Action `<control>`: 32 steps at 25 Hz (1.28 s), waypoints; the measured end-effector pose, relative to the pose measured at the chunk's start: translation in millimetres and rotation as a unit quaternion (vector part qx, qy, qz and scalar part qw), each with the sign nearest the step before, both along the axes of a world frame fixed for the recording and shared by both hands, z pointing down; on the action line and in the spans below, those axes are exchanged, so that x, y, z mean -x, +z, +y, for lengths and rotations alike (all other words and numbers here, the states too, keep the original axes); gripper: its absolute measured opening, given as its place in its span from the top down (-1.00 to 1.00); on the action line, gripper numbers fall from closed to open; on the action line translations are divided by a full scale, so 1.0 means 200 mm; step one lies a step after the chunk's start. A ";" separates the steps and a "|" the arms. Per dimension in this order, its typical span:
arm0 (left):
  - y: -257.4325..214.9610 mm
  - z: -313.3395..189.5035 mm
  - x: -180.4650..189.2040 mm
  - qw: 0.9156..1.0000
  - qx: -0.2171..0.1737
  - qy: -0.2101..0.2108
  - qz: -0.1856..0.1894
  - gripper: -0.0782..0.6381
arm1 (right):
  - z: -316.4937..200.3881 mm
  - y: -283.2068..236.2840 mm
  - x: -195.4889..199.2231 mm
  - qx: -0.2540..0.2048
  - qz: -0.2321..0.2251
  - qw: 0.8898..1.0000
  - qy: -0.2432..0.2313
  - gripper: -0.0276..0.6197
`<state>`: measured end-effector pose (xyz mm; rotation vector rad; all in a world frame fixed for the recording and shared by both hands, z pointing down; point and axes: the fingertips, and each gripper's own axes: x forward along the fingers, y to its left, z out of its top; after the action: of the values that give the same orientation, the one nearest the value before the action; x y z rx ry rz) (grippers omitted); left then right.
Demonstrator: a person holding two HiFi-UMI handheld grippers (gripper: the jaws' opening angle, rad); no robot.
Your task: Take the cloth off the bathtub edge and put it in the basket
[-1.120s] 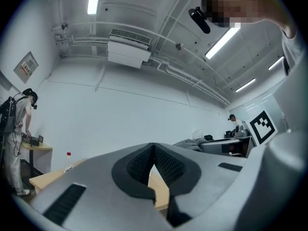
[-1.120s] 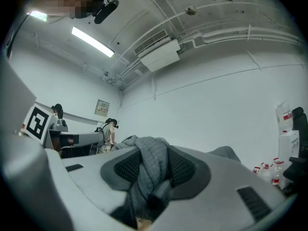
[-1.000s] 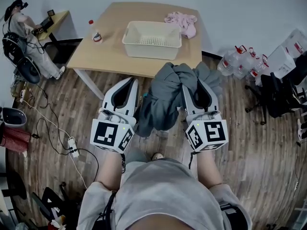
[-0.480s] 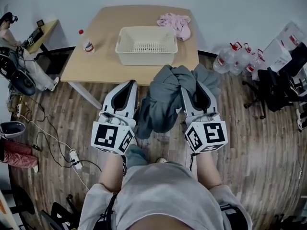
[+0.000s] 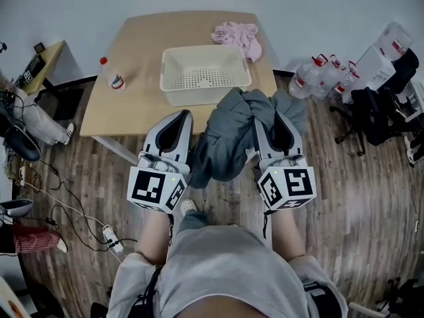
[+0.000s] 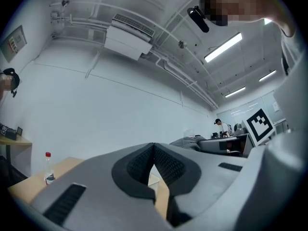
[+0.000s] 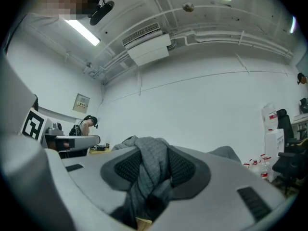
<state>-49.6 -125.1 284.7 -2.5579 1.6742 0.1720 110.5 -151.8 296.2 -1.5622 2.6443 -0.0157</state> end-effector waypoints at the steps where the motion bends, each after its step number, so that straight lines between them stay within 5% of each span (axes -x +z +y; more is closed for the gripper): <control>1: 0.00 -0.03 0.03 1.000 0.001 0.005 0.000 0.74 | -0.02 0.00 0.03 0.000 0.000 1.000 0.005 0.42; 19: 0.05 -0.33 0.41 0.997 0.006 0.076 -0.002 0.74 | -0.25 -0.01 0.39 -0.003 -0.018 0.997 0.079 0.42; 32: 0.10 -0.60 0.43 0.997 0.018 0.079 0.009 0.74 | -0.50 -0.01 0.41 0.002 -0.019 0.996 0.085 0.42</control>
<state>-136.2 -245.9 304.4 -2.7235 1.4938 0.1747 29.3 -252.1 293.7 -1.7644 2.4760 -0.0404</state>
